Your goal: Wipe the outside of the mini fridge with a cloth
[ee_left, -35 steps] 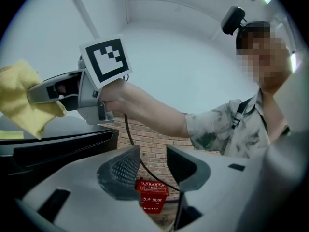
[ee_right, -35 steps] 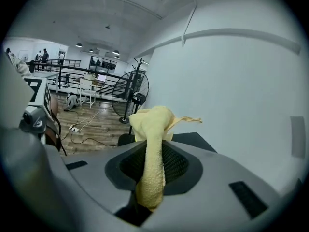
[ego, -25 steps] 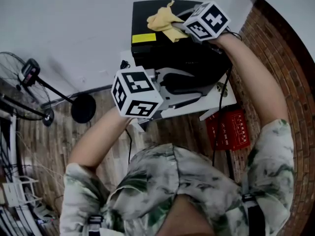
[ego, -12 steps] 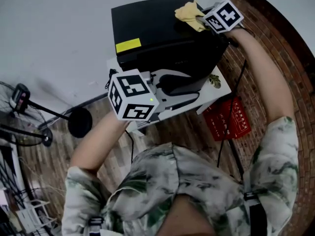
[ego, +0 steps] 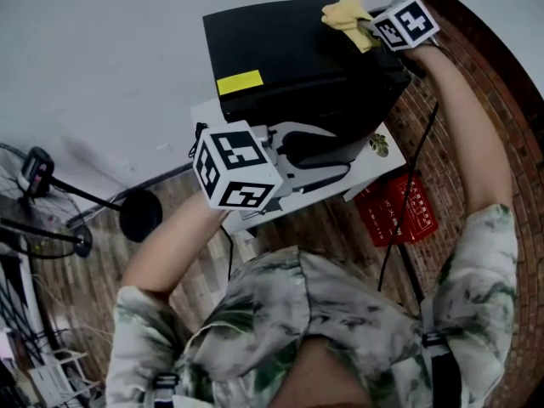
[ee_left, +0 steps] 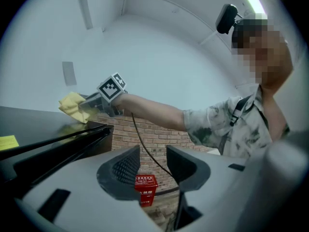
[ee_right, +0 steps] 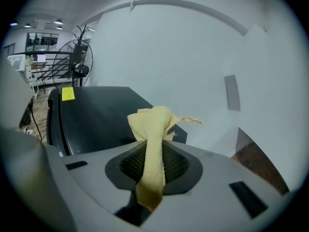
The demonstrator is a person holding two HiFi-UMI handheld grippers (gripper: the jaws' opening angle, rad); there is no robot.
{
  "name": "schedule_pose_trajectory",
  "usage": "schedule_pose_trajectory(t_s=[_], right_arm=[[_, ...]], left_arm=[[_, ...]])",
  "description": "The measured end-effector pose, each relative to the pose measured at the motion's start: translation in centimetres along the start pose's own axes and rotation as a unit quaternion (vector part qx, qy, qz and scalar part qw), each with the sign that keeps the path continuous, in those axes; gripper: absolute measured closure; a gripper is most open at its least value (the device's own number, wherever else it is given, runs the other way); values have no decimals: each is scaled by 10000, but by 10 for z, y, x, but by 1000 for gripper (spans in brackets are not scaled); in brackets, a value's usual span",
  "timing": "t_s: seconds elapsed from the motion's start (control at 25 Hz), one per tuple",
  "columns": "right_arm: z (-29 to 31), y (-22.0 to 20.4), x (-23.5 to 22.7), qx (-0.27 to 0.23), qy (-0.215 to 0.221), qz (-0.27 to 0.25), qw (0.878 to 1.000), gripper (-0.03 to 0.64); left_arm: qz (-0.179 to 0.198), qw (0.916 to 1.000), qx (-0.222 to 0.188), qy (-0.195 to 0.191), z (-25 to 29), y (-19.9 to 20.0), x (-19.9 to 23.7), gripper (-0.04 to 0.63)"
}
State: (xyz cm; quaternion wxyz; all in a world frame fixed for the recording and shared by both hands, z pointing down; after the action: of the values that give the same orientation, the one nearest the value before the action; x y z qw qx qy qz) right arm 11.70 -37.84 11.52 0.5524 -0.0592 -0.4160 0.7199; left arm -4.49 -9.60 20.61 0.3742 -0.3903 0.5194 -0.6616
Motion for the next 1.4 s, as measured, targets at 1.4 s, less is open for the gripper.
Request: schedule_pose_trajectory(t_s=[1.4], right_arm=[[89,75,44,-18,950,-1195,9883,531]], left_arm=[[-22,9998,-156,145,39,-2,1,432]])
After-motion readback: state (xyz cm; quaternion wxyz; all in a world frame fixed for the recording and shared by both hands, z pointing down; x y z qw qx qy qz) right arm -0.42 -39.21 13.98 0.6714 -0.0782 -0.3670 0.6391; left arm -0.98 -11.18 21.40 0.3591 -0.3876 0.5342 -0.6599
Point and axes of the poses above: the fingertips, and each gripper's own axes: z forward along the fingers, x to its left, y out of its top, the point moved 10 cm from there along -z, backward along the fingers, and after that the axes turned 10 degrees about y, right-handed, at the moved point
